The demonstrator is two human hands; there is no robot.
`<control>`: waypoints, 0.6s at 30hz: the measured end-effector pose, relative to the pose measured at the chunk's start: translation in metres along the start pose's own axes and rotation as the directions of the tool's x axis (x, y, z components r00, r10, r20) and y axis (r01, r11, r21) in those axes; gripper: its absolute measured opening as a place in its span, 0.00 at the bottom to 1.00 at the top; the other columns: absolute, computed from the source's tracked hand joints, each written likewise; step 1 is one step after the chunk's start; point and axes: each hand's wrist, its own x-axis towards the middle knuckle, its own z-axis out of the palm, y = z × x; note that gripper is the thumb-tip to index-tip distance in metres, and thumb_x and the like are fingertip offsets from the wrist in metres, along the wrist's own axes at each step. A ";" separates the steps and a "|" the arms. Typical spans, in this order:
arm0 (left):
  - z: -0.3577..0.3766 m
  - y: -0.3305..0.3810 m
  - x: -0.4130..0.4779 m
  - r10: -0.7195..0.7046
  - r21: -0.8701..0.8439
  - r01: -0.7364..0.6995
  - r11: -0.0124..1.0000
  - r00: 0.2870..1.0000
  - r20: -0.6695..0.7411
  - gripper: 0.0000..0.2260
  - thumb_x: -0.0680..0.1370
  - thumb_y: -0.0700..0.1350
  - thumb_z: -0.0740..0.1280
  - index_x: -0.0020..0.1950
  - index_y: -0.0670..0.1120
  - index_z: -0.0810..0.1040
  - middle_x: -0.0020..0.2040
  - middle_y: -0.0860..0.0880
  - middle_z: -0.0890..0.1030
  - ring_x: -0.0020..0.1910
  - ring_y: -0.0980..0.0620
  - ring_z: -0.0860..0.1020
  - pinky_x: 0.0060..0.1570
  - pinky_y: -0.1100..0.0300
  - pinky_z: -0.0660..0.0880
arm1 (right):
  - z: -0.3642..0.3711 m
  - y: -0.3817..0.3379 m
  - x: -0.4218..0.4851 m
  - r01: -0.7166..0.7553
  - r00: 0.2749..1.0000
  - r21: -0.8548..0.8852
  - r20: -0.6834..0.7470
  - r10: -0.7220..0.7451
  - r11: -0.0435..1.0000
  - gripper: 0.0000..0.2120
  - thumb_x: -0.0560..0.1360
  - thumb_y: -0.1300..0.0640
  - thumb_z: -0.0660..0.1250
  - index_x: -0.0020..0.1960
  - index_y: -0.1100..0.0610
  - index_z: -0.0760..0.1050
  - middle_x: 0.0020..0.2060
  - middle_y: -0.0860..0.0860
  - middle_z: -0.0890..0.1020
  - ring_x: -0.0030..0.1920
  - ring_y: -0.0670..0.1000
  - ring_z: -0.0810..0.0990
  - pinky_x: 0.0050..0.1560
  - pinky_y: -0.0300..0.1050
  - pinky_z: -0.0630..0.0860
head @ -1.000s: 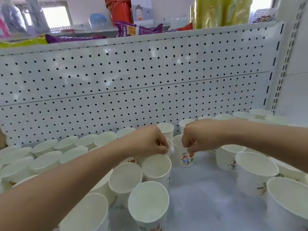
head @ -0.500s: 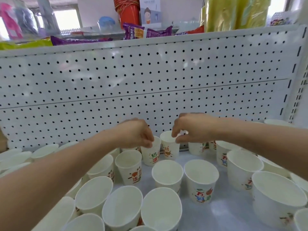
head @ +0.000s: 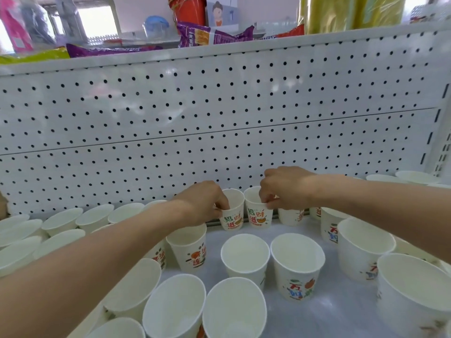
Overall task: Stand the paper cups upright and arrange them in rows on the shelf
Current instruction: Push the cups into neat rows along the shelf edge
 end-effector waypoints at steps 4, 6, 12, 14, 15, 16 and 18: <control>-0.002 -0.002 -0.001 0.001 0.002 -0.001 1.000 1.000 0.023 0.11 0.76 0.46 0.70 0.59 0.50 0.82 0.58 0.53 0.80 0.55 0.53 0.77 0.53 0.60 0.74 | 0.001 0.002 0.000 0.010 1.000 -0.054 -0.007 -0.010 0.998 0.07 0.78 0.50 0.64 0.52 0.50 0.78 0.48 0.49 0.73 0.48 0.54 0.76 0.48 0.49 0.76; -0.002 -0.003 0.000 -0.016 -0.014 0.016 1.000 0.999 0.034 0.13 0.74 0.53 0.72 0.57 0.53 0.81 0.56 0.56 0.81 0.52 0.54 0.78 0.53 0.54 0.77 | 0.000 0.003 0.000 0.008 1.000 -0.046 -0.002 -0.008 0.999 0.08 0.78 0.50 0.64 0.55 0.48 0.78 0.49 0.49 0.72 0.49 0.54 0.75 0.48 0.49 0.75; -0.001 0.000 0.007 -0.022 0.014 0.022 1.000 1.000 0.005 0.11 0.77 0.52 0.68 0.58 0.53 0.82 0.58 0.56 0.81 0.53 0.54 0.78 0.54 0.54 0.77 | 0.002 0.003 0.003 0.009 1.000 0.006 0.014 -0.009 1.000 0.09 0.78 0.51 0.64 0.57 0.48 0.77 0.47 0.48 0.70 0.49 0.53 0.75 0.48 0.47 0.75; -0.001 -0.001 0.008 -0.031 0.016 0.031 0.999 0.999 0.015 0.11 0.77 0.51 0.69 0.59 0.52 0.81 0.58 0.55 0.81 0.53 0.55 0.78 0.54 0.54 0.77 | 0.003 0.003 0.004 0.008 1.000 0.026 0.017 -0.008 1.000 0.09 0.78 0.52 0.64 0.56 0.49 0.78 0.48 0.48 0.71 0.49 0.52 0.75 0.47 0.46 0.74; -0.002 -0.001 0.007 -0.040 0.018 0.039 0.999 0.999 0.023 0.12 0.77 0.52 0.69 0.60 0.53 0.81 0.59 0.55 0.81 0.54 0.55 0.78 0.55 0.55 0.77 | 0.003 0.003 0.004 0.006 1.000 0.032 0.015 -0.006 0.999 0.09 0.78 0.51 0.64 0.57 0.49 0.77 0.49 0.48 0.72 0.50 0.52 0.75 0.47 0.46 0.74; -0.003 -0.001 0.006 -0.044 0.022 0.043 0.999 0.999 0.020 0.14 0.77 0.53 0.69 0.61 0.54 0.79 0.60 0.56 0.79 0.55 0.55 0.77 0.56 0.55 0.75 | 0.002 0.004 0.002 0.000 1.000 0.039 0.008 -0.001 0.999 0.10 0.78 0.50 0.65 0.59 0.48 0.77 0.50 0.48 0.73 0.50 0.51 0.75 0.48 0.46 0.74; -0.008 0.003 -0.002 -0.032 0.004 0.033 0.999 0.999 -0.036 0.17 0.76 0.54 0.69 0.64 0.55 0.76 0.62 0.57 0.77 0.59 0.57 0.73 0.58 0.58 0.71 | -0.002 0.005 -0.006 -0.019 0.999 0.089 -0.037 0.023 0.996 0.15 0.76 0.46 0.66 0.62 0.45 0.74 0.53 0.46 0.73 0.53 0.49 0.74 0.51 0.45 0.74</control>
